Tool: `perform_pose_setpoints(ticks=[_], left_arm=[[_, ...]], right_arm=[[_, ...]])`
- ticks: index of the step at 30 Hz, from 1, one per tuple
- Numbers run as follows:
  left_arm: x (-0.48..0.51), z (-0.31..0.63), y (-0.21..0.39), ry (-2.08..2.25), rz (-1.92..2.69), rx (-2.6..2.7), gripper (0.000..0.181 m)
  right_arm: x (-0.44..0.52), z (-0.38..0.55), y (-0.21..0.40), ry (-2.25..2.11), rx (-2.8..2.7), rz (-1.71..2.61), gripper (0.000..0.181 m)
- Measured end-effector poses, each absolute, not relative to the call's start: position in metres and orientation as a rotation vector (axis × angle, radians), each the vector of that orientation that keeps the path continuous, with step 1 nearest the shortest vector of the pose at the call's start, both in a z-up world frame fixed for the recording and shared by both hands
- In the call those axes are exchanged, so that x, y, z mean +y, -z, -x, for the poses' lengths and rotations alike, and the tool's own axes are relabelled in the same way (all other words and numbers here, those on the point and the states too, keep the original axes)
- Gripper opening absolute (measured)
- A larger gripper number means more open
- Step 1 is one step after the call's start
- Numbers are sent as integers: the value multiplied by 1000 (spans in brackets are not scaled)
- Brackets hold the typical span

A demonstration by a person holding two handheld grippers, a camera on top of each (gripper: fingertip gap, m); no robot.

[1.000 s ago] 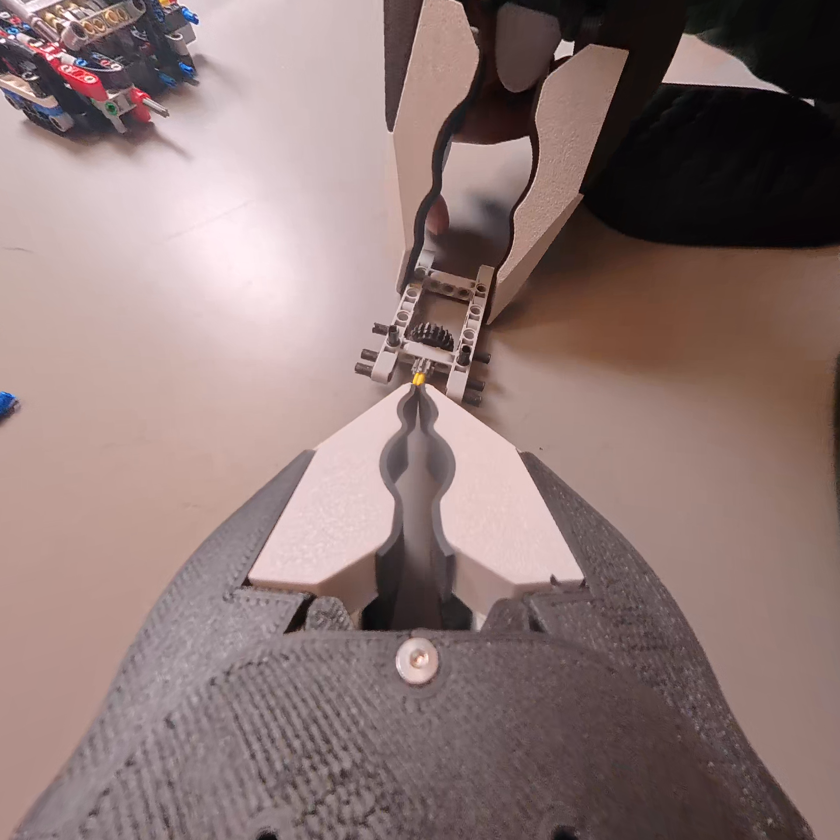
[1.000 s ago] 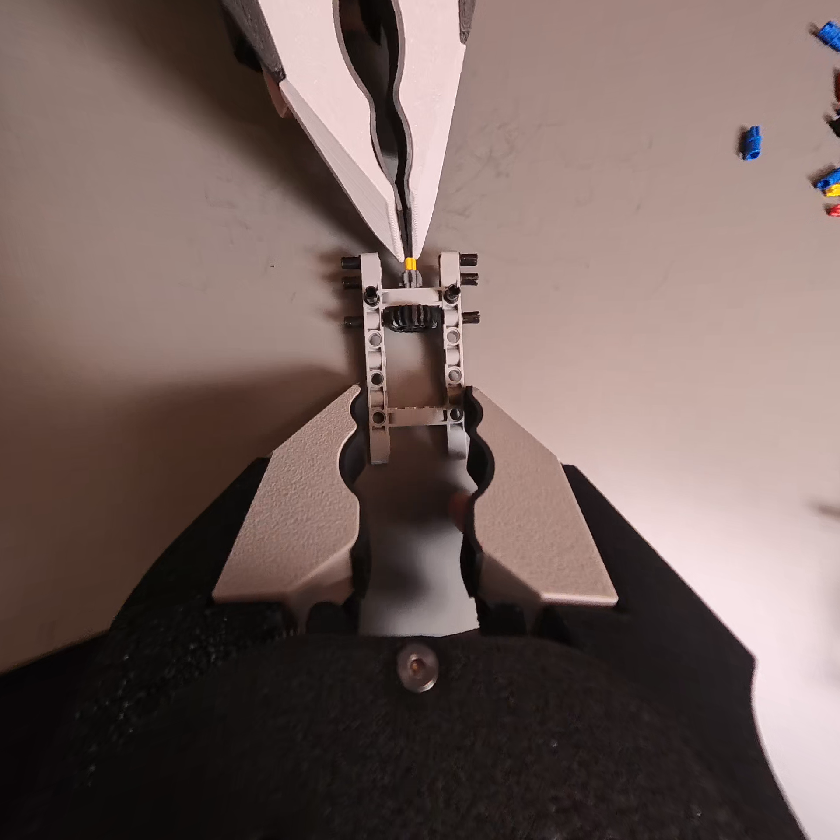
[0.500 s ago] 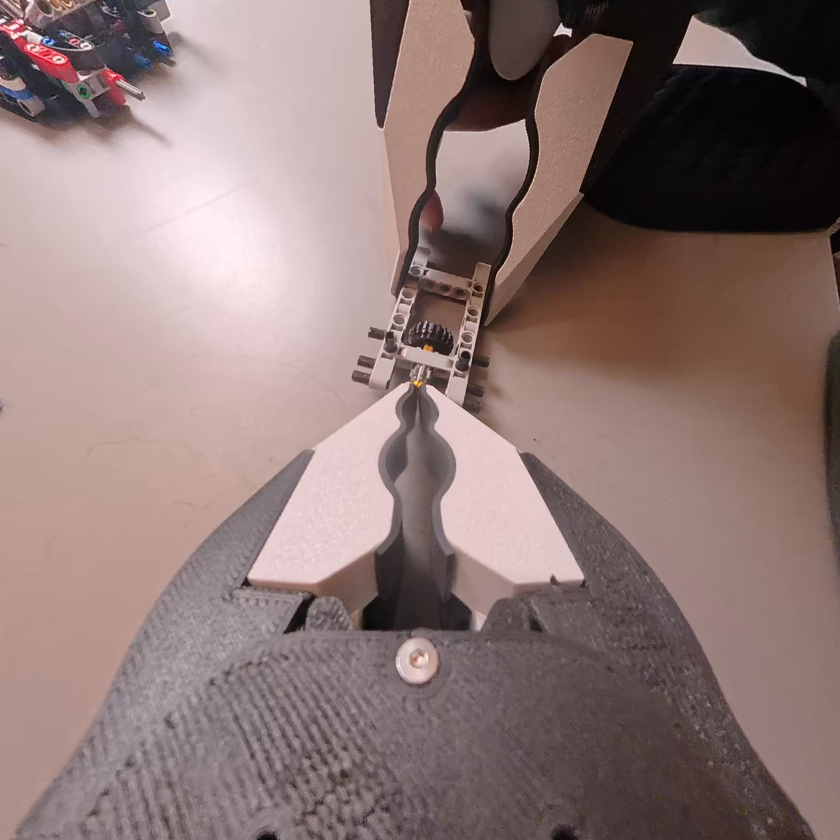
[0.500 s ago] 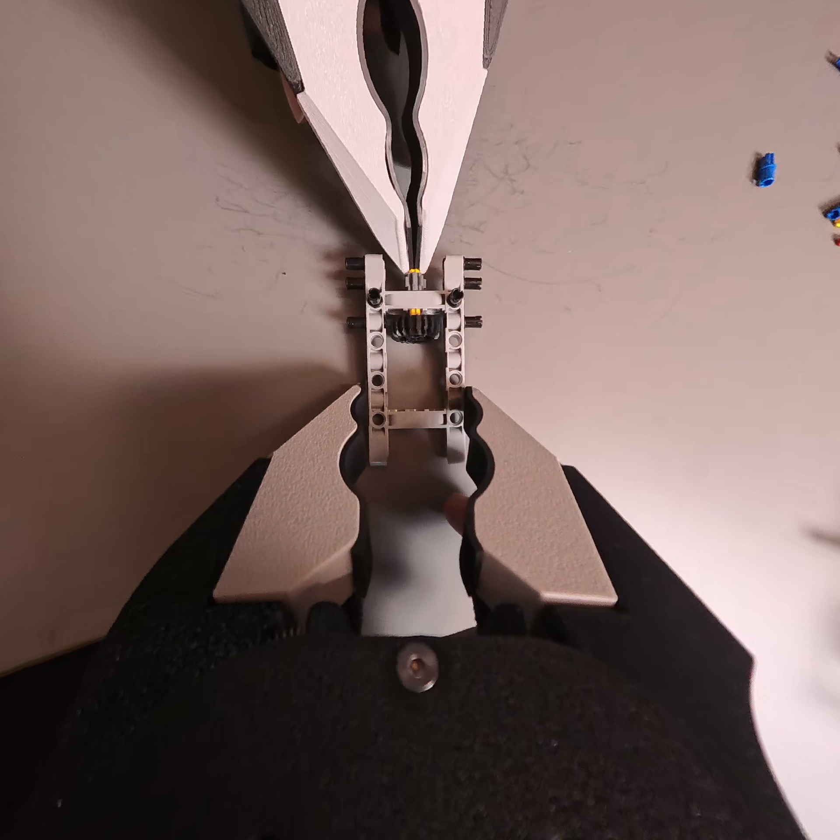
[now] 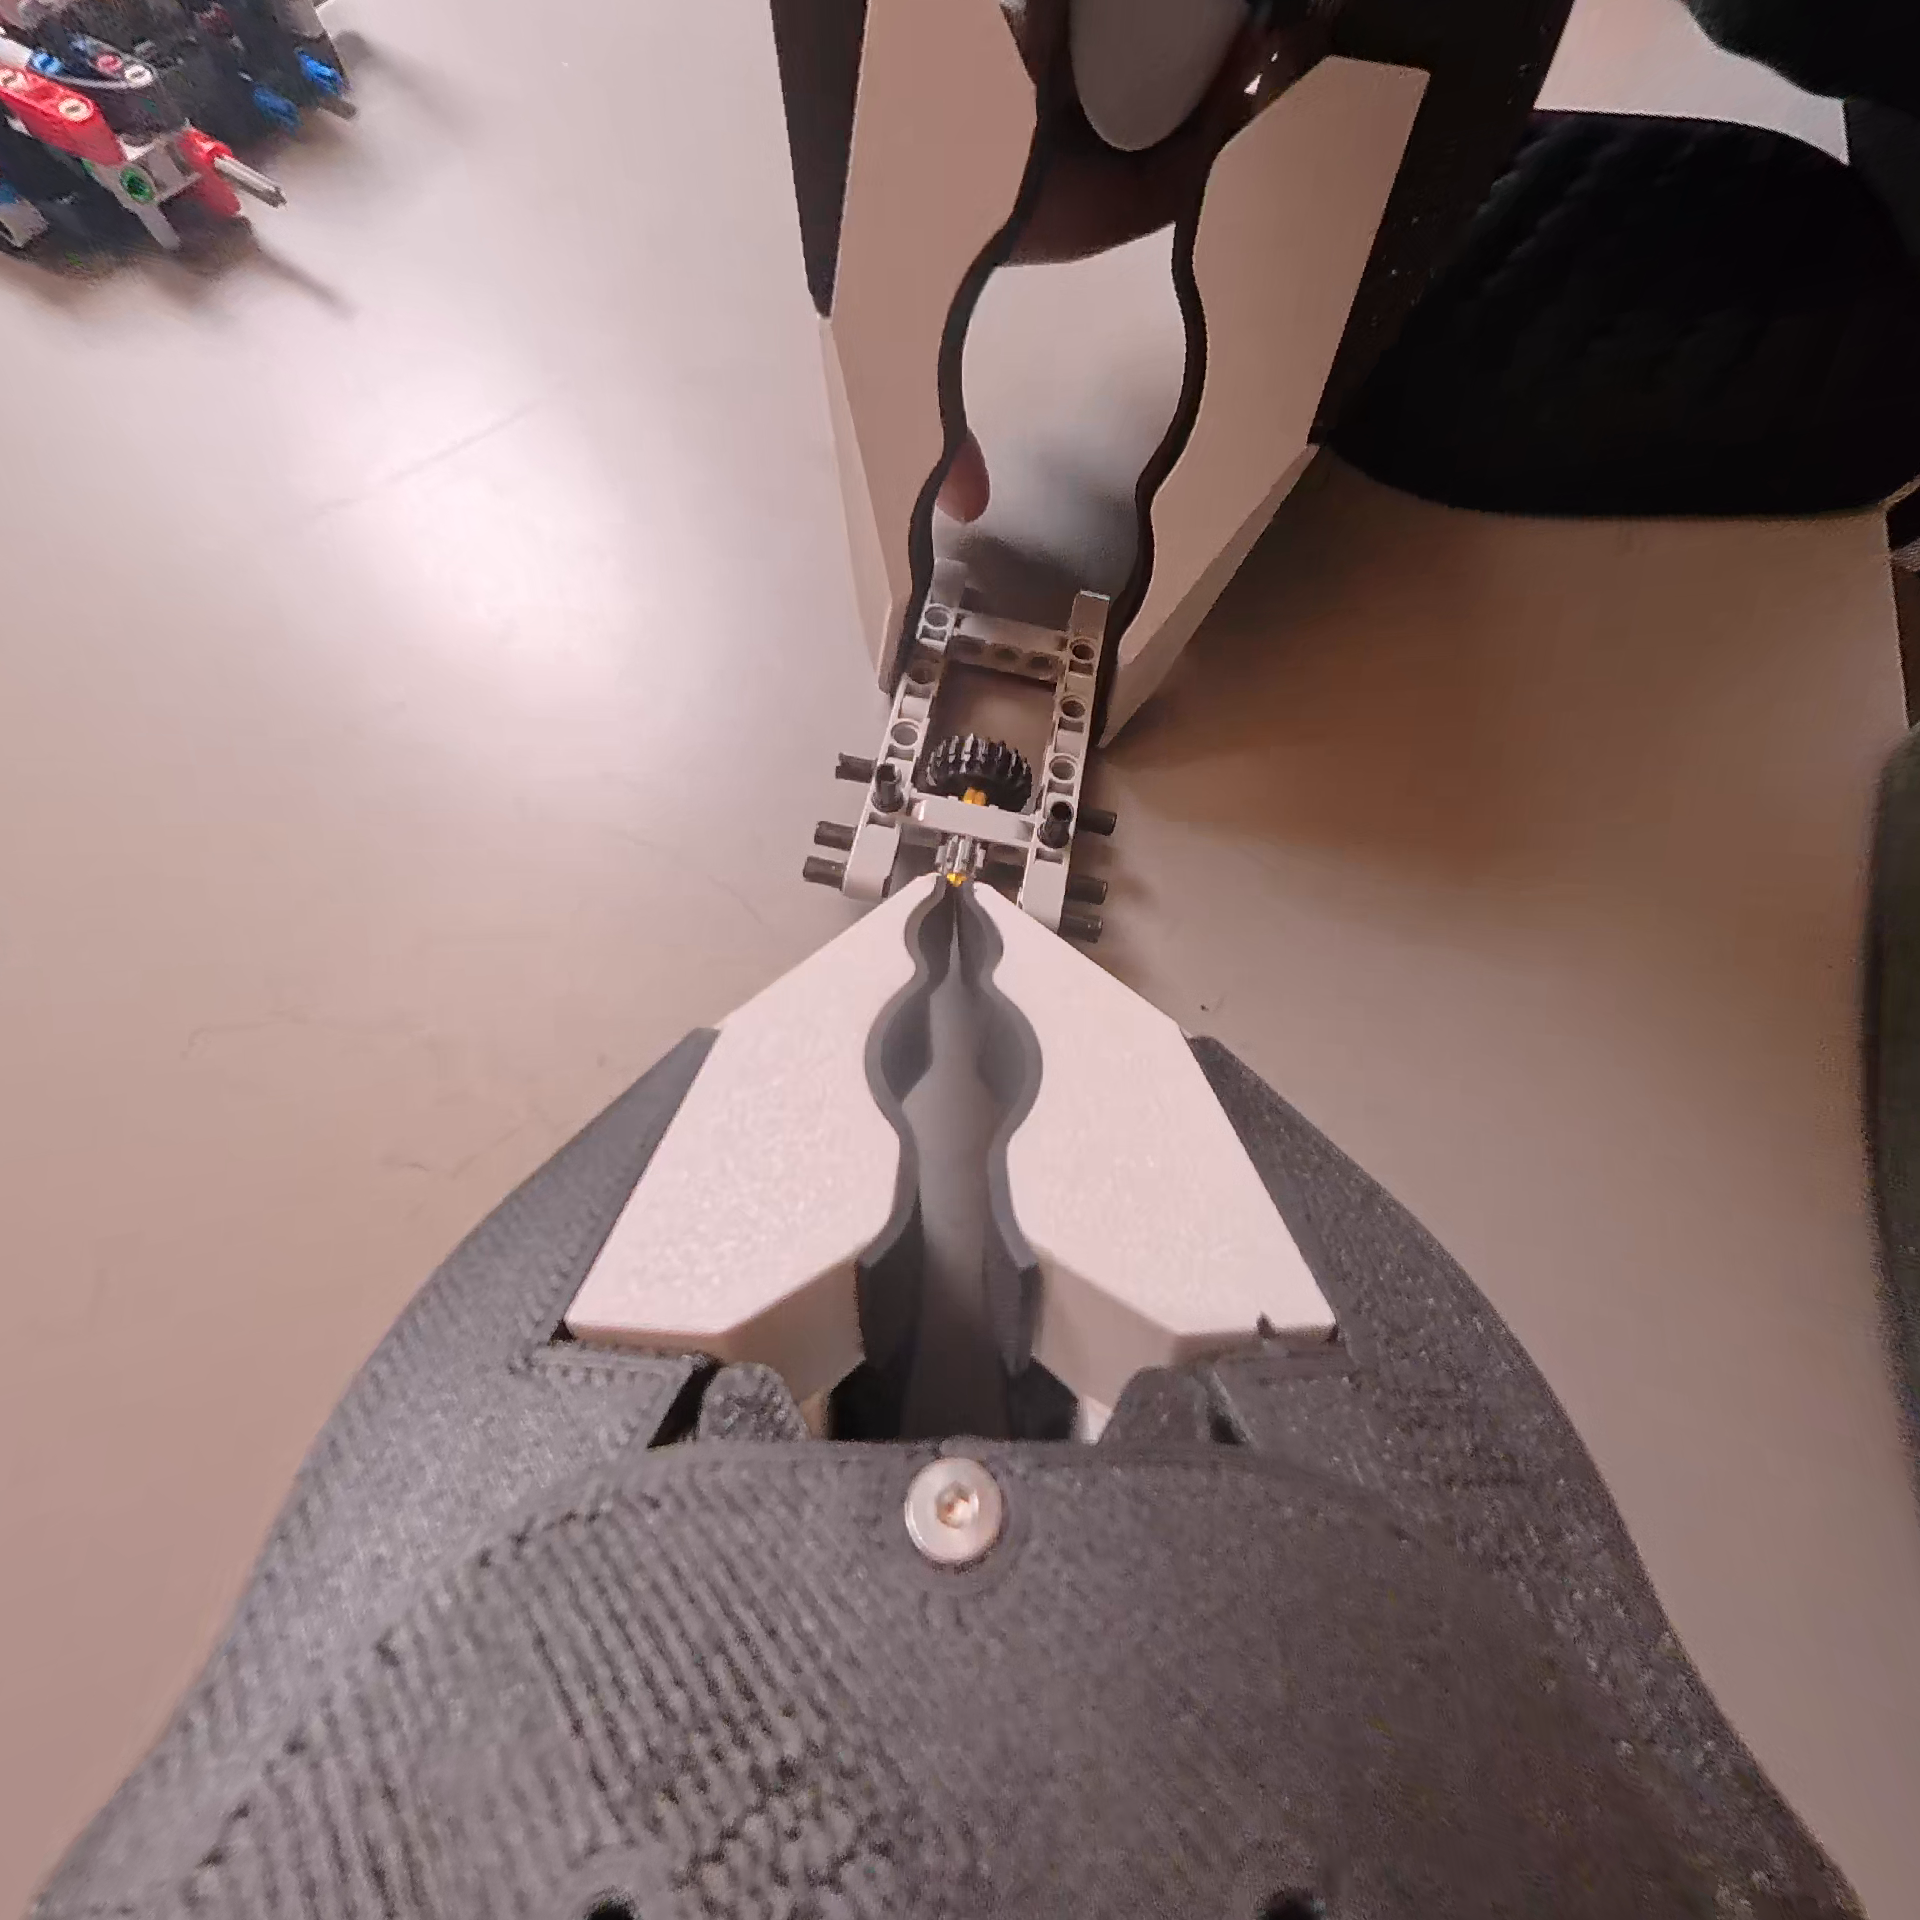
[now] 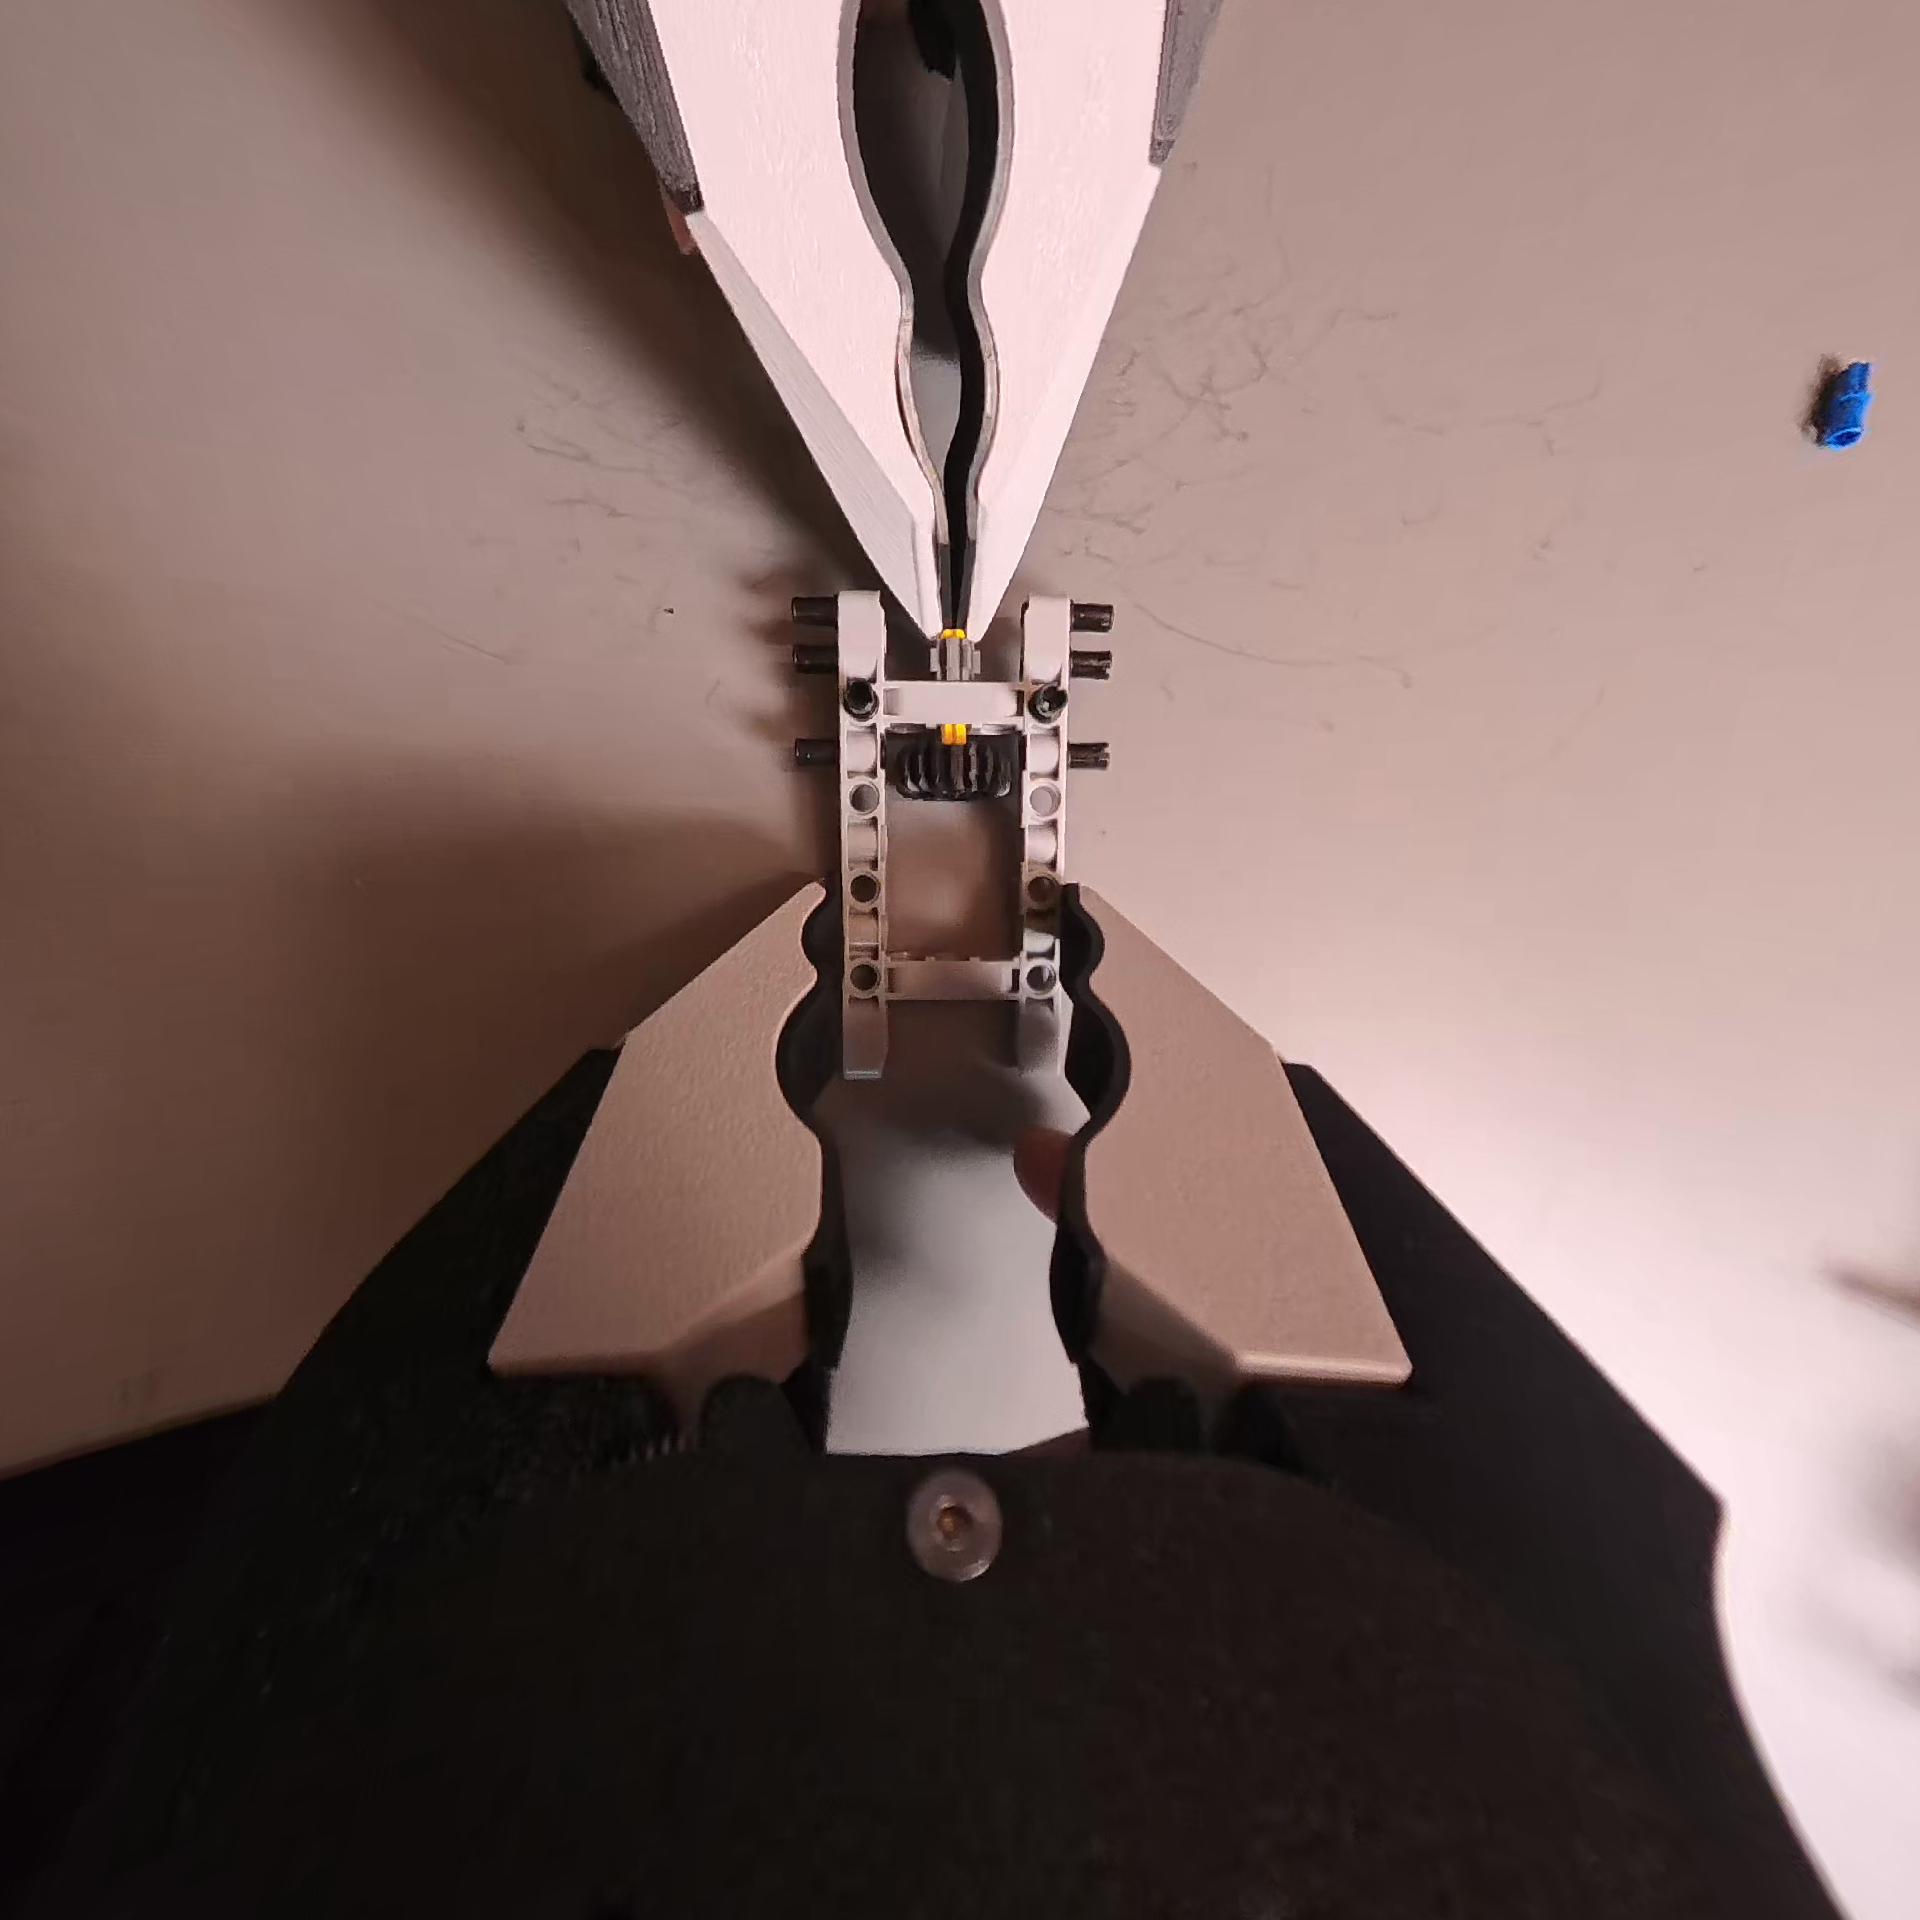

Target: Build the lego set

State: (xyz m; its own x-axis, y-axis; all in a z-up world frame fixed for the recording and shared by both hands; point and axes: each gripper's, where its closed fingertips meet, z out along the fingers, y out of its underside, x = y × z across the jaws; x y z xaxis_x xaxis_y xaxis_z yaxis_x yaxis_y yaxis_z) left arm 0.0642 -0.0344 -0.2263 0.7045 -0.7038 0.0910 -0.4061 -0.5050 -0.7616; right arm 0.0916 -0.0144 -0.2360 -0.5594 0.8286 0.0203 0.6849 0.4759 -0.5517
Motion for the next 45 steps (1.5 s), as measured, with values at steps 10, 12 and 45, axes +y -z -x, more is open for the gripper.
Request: perform_pose_setpoints(ticks=[10,12,45], left_arm=[[-36,-59,227,620,2216,735,0],[-40,-58,227,667,2212,716,0],[-43,-61,223,907,2212,565,0]], right_arm=[[-15,-88,236,-735,-2436,1311,40],[-15,-87,236,-730,-2414,1303,41],[-24,-86,236,-766,-2414,1283,40]])
